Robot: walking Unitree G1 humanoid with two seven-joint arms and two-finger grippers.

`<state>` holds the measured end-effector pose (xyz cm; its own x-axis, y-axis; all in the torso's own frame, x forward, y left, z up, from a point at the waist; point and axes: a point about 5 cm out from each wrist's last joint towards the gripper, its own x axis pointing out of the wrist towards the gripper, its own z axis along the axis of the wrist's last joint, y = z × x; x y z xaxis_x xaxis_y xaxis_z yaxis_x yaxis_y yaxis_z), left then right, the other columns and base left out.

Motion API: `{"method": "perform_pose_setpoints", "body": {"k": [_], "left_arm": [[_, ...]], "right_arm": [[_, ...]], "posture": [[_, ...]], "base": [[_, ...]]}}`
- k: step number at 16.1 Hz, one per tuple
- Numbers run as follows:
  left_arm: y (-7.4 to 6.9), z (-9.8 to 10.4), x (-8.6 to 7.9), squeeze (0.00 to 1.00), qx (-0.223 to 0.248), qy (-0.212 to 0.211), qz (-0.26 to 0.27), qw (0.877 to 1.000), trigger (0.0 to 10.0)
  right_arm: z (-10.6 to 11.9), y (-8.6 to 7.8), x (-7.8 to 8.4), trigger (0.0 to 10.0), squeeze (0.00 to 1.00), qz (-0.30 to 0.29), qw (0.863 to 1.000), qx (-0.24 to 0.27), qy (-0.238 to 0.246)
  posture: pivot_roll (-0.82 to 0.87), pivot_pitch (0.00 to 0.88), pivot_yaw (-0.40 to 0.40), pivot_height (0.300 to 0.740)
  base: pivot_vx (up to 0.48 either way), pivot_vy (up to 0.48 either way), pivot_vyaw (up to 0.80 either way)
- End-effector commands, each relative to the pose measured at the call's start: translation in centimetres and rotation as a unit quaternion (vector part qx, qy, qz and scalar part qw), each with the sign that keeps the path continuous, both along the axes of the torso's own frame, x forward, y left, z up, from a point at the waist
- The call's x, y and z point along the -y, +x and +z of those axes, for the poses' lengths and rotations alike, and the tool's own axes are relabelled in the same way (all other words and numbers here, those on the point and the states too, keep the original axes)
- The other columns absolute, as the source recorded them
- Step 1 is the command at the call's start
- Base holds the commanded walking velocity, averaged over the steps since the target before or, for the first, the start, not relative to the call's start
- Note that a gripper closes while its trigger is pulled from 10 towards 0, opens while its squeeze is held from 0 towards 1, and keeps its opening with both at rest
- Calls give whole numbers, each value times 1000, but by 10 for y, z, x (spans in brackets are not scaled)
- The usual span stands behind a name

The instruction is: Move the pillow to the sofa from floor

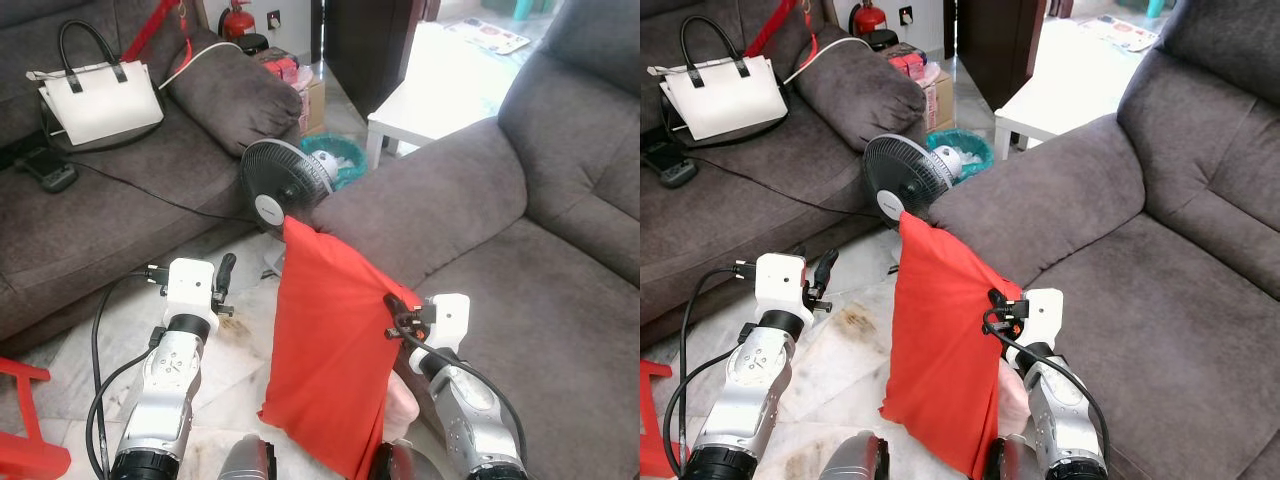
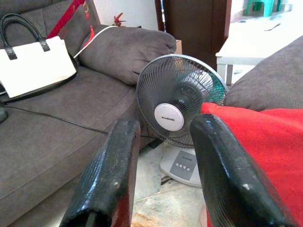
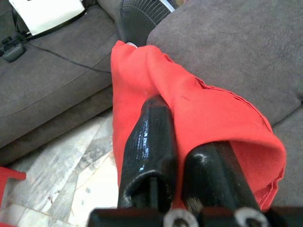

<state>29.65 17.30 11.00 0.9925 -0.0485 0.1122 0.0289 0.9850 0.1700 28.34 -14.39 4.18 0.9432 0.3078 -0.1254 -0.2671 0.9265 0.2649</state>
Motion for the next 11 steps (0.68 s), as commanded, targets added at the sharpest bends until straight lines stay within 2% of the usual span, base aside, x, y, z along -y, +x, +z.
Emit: {"method": "perform_pose_setpoints", "body": {"k": [1, 4, 11], "left_arm": [[-2, -2, -2, 0, -3, -2, 0, 1000, 10000], [-1, -2, -3, 0, -4, 0, -3, 1000, 10000], [1, -2, -1, 0, -6, 1, -10, 1000, 10000]], "right_arm": [[38, 18, 3, 10000, 0, -14, 995, 94, 9], [38, 17, 2, 10000, 0, -16, 995, 96, 12], [36, 19, 2, 10000, 0, -20, 996, 89, 4]], "posture": [[179, 45, -32, 701], [179, 40, -25, 739], [177, 28, -18, 740]], "base": [[0, 0, 0], [0, 0, 0], [0, 0, 0]]}}
